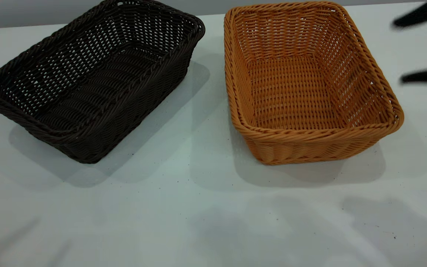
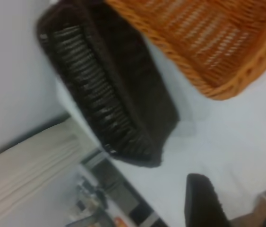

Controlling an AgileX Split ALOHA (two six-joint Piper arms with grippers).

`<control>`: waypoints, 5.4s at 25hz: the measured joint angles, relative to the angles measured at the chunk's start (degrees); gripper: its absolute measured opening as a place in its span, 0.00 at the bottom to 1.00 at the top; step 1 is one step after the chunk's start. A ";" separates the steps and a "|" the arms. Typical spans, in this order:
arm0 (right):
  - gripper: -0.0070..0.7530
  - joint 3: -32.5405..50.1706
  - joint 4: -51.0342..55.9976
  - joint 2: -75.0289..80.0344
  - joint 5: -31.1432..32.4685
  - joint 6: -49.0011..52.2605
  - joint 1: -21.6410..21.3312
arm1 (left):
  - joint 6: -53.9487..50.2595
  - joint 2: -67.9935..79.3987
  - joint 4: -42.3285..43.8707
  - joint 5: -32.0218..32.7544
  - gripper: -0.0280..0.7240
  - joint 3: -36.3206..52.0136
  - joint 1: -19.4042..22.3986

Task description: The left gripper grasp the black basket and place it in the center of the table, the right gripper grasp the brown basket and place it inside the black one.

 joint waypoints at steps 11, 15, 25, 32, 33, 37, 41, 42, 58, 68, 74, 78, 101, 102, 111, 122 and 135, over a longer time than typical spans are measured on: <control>0.47 -0.85 16.21 19.80 3.32 -19.97 6.37 | 0.00 0.11 0.05 0.51 0.64 0.05 0.00; 0.57 -2.97 16.18 25.01 5.90 -23.93 6.37 | 0.00 0.11 0.05 0.45 0.64 0.05 0.00; 0.66 -7.22 16.00 31.54 5.11 -24.08 6.37 | -0.07 0.11 0.05 0.45 0.64 0.06 0.00; 0.66 -9.97 16.00 34.52 1.36 -19.70 6.37 | -0.07 0.11 0.05 0.51 0.64 0.06 0.00; 0.66 -10.44 16.00 35.00 0.84 -18.24 6.37 | -0.07 0.11 0.05 0.55 0.64 0.06 0.00; 0.66 -11.93 16.00 36.68 -0.65 -14.99 6.37 | -0.07 0.11 0.11 0.55 0.64 0.06 0.00; 0.66 -12.16 15.94 36.92 -2.12 -14.88 6.37 | -0.07 0.11 0.11 0.55 0.63 0.06 0.00; 0.66 -12.16 15.94 36.96 -3.23 -14.88 6.37 | -0.07 0.11 0.11 0.55 0.63 0.06 0.00; 0.66 -16.35 15.97 45.72 -3.33 -14.93 6.37 | -0.08 0.11 0.11 0.80 0.62 0.12 0.00; 0.63 -20.18 15.97 49.83 -2.50 -15.95 6.37 | -0.13 0.11 0.11 1.08 0.62 0.12 0.00; 0.43 -20.00 15.97 49.83 0.85 -16.77 6.37 | -0.13 0.11 0.11 1.13 0.62 0.12 0.00; 0.29 -20.00 16.23 49.83 1.99 -16.69 6.37 | -0.13 0.11 0.17 1.41 0.62 0.12 0.00; 0.16 -14.60 9.16 49.67 -1.16 -18.30 -0.34 | -0.21 0.11 0.58 0.38 0.62 0.12 0.00; 0.16 -14.19 7.44 49.67 -1.00 -18.30 -1.53 | -0.21 0.11 0.58 0.17 0.62 0.12 0.00; 0.16 -14.25 -5.50 47.03 -1.18 -17.58 -7.84 | -0.21 0.11 0.58 0.17 0.62 0.12 0.00; 0.15 -14.19 -18.46 40.43 1.73 -16.14 -11.57 | -0.04 0.12 0.39 -2.89 0.62 0.18 0.00; 0.15 -15.79 -26.82 30.21 5.47 -16.18 -11.52 | -3.33 7.14 3.19 -3.70 0.62 2.51 0.00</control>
